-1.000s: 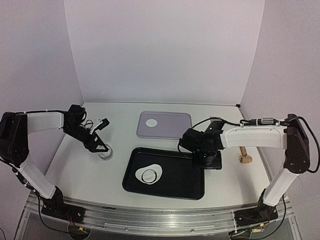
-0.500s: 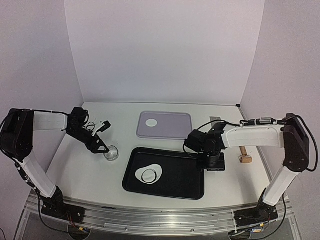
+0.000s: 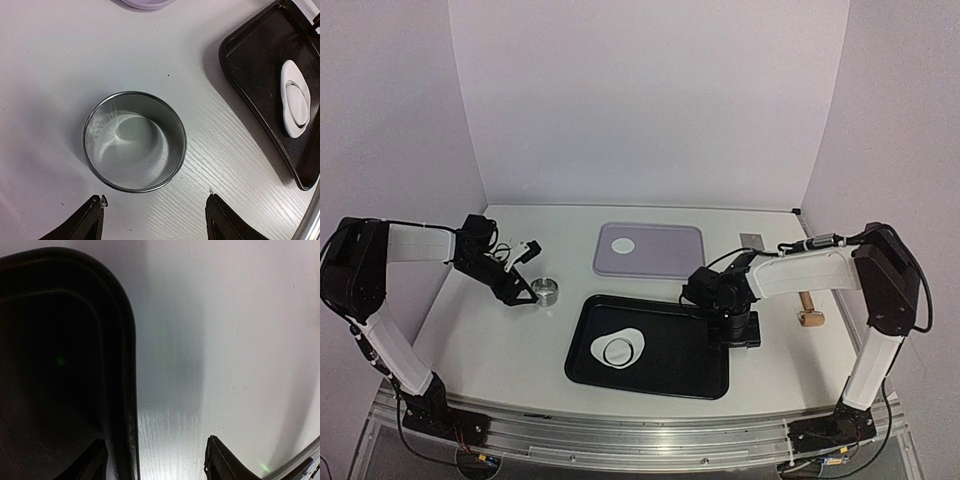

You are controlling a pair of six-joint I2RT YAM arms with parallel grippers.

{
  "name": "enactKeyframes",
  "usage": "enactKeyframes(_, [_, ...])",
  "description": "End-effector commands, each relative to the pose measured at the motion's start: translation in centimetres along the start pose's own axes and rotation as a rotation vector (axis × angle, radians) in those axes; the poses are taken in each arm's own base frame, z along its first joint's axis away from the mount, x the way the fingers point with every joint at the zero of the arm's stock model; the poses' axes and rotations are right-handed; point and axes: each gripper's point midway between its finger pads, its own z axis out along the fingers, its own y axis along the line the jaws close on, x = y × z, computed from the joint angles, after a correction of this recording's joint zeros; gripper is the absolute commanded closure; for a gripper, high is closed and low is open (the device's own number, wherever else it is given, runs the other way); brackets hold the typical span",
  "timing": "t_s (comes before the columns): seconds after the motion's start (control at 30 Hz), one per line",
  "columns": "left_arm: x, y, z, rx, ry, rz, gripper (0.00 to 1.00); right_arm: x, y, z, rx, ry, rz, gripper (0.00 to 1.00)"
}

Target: Roll out the dumpling wrappers from the dough

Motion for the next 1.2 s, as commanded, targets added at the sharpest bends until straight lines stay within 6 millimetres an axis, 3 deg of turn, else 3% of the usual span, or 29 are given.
enactKeyframes(0.0, [-0.9,0.2,-0.5,-0.024,-0.028,0.023,0.31,-1.2,1.3,0.2,-0.020,-0.004,-0.043,0.42])
enactKeyframes(0.47, [-4.5,-1.1,-3.7,0.003,-0.117,0.045,0.31,-3.4,2.2,1.3,0.012,-0.020,-0.228,0.87])
enactKeyframes(0.77, [-4.4,-1.9,-4.3,0.022,-0.121,0.048,0.30,-4.3,2.3,1.6,0.005,-0.011,-0.213,0.92])
enactKeyframes(1.17, [-4.8,-2.0,-4.3,0.037,-0.127,0.036,0.30,-2.8,0.5,1.1,0.002,0.002,-0.070,1.00])
